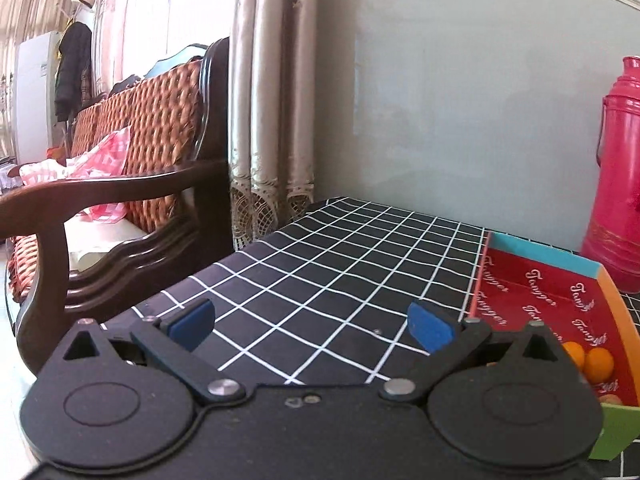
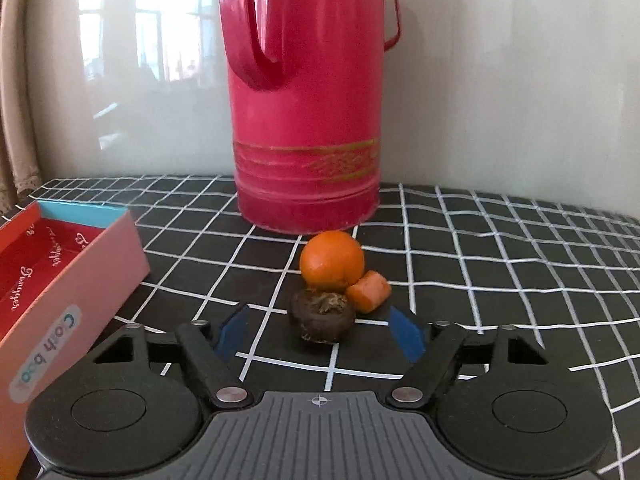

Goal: Organize fruits
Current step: 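Reach the right gripper to the dark brown fruit and grasp it, then carry the dark brown fruit into the red box and open the right gripper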

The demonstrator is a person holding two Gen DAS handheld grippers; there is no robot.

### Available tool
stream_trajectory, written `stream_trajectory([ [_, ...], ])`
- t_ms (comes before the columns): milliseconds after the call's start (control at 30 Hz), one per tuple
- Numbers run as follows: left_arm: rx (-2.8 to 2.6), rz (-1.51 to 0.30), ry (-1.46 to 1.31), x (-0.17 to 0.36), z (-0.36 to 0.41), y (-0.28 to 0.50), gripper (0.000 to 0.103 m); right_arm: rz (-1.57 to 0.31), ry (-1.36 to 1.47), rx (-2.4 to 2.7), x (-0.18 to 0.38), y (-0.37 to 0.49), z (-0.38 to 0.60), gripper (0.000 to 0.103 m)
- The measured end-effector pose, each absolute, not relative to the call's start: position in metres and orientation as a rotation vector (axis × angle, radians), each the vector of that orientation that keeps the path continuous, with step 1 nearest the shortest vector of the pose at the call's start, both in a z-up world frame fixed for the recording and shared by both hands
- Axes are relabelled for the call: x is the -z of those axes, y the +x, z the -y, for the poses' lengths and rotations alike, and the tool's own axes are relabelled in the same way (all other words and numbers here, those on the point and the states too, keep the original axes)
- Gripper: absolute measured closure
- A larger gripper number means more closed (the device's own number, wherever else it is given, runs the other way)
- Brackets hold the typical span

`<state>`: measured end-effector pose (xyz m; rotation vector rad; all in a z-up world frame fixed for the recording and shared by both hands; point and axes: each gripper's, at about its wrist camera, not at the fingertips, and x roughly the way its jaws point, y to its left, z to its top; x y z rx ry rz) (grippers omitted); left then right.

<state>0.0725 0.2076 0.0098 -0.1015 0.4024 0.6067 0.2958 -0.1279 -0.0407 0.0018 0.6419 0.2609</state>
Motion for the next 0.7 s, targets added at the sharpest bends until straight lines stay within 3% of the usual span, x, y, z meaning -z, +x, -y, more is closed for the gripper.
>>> stream_trajectory([
  [100,-0.61,-0.409,-0.1,-0.009,-0.211,0.073,0.006,-0.66,-0.007,-0.251,0.046,0.301,0.127,0.046],
  [133,-0.608,-0.412,-0.102,-0.009,-0.211,0.073,0.006,-0.654,-0.008,-0.251,0.046,0.3,0.127,0.065],
  [367,-0.594,-0.415,-0.107,-0.011,-0.207,0.072,0.006,-0.659,0.006,-0.266,0.038,0.288,0.128,0.064],
  [700,-0.583,-0.42,-0.112,-0.014,-0.201,0.065,0.006,-0.506,-0.003,-0.434,-0.018,0.222,0.1,0.064],
])
